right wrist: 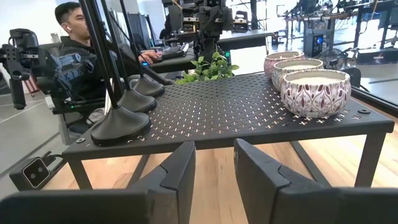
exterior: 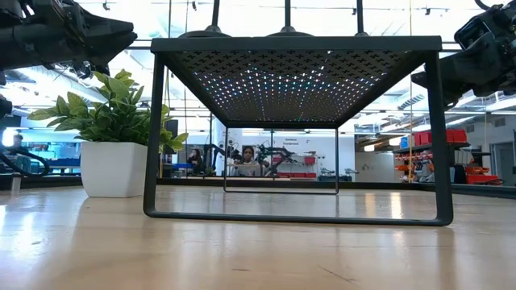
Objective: Pick & Place candle stick holders
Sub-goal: Return to Home Position
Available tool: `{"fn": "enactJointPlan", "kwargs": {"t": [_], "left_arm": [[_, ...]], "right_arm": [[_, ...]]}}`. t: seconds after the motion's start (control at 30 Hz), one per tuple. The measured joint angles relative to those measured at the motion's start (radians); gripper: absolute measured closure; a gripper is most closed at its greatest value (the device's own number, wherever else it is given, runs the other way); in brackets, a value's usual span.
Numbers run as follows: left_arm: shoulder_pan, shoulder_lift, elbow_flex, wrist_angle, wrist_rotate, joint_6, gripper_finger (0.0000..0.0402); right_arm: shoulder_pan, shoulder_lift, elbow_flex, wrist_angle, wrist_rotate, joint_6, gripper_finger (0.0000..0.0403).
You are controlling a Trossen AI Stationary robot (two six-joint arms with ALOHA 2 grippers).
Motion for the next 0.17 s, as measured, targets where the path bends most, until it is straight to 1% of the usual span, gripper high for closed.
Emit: {"fn": "enactJointPlan", "kwargs": {"t": [0.17], "left_arm": [[0.0,0.0,0.0,0.0,0.0,0.0,0.0307]], "right_arm": [[0.0,0.0,0.0,0.0,0.0,0.0,0.0292]]}}
